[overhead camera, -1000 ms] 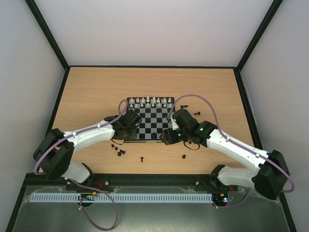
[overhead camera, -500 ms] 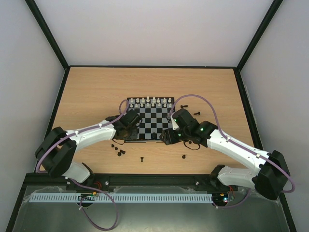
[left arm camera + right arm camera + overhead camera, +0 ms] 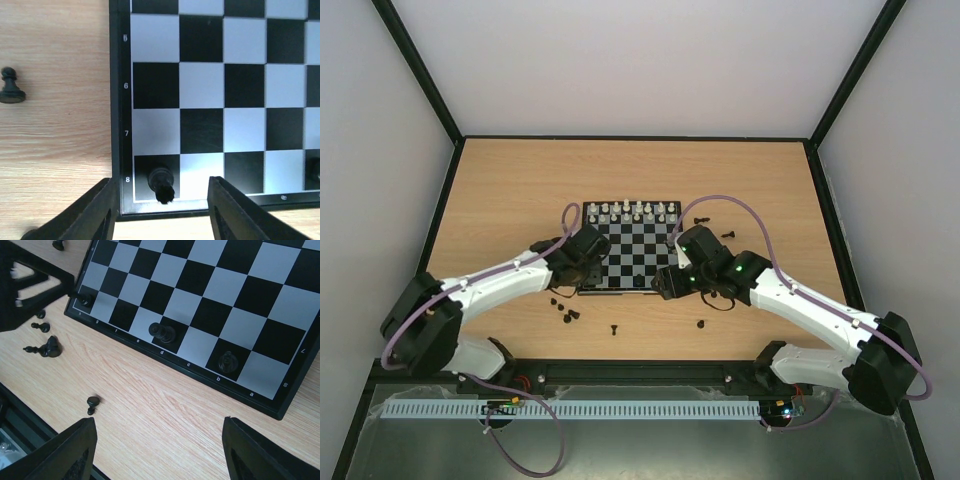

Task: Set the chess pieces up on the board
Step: Place the chess piece on the chessboard, then pick up the chess piece at the center of the board.

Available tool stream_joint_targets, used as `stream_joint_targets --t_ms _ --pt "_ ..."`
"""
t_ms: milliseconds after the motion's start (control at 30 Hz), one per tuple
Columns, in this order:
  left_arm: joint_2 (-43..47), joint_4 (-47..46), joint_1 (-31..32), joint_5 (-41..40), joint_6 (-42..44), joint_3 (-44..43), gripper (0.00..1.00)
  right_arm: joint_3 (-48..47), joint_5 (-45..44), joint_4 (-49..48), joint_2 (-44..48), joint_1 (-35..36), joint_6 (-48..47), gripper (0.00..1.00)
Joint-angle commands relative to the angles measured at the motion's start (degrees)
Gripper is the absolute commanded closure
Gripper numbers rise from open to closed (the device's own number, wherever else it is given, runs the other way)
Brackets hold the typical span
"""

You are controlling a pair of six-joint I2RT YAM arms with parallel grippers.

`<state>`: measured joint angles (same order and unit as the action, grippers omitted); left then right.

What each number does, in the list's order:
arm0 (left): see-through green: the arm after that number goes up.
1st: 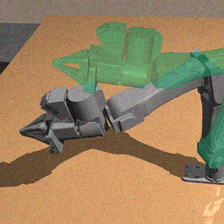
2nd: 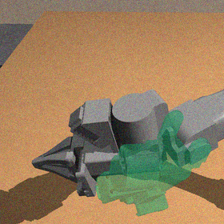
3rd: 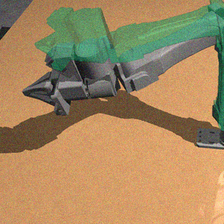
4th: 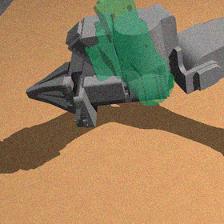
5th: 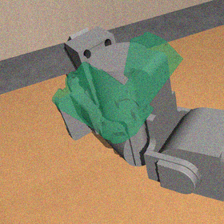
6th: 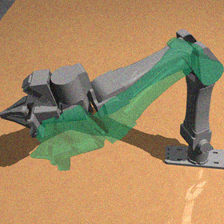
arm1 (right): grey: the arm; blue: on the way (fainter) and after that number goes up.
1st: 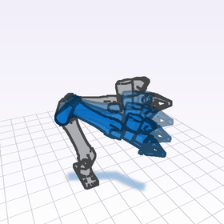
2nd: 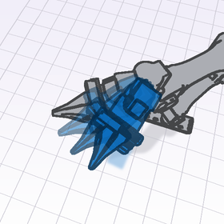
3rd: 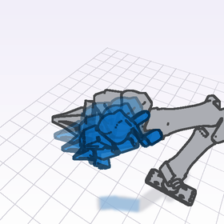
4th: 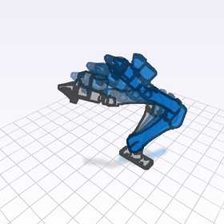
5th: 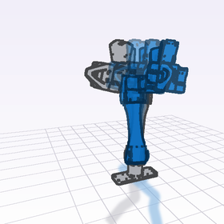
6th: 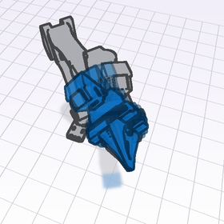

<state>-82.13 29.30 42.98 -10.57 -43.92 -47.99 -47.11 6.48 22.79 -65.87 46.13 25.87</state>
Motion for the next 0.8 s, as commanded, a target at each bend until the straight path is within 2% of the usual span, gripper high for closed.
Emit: stream_joint_targets --t_ms 0,100,267,433,633,767 --pt "6.1 2.3 0.3 -2.7 2.2 -2.9 0.41 -0.1 -2.0 1.2 -0.3 -0.1 -0.4 0.29" --pt "9.7 1.7 0.3 -3.9 4.1 -3.0 0.28 -0.7 -4.3 1.8 -1.2 0.0 -0.1 0.23" --pt "13.5 -0.9 -0.3 -3.5 6.2 -2.0 0.01 -2.1 -9.8 3.8 -4.3 -0.2 1.0 0.01" --pt "13.8 -4.2 -2.2 -0.9 8.6 -1.3 0.01 -4.0 -18.7 7.2 -7.6 -1.4 4.0 0.01" --pt "13.4 -7.8 -5.2 3.6 10.8 0.1 0.01 -1.8 -15.5 6.6 -7.0 -13.9 4.7 0.00" --pt "13.6 -10.4 -6.5 7.6 10.7 1.5 0.00 -1.3 -14.8 6.5 -7.8 -20.9 4.6 0.09"
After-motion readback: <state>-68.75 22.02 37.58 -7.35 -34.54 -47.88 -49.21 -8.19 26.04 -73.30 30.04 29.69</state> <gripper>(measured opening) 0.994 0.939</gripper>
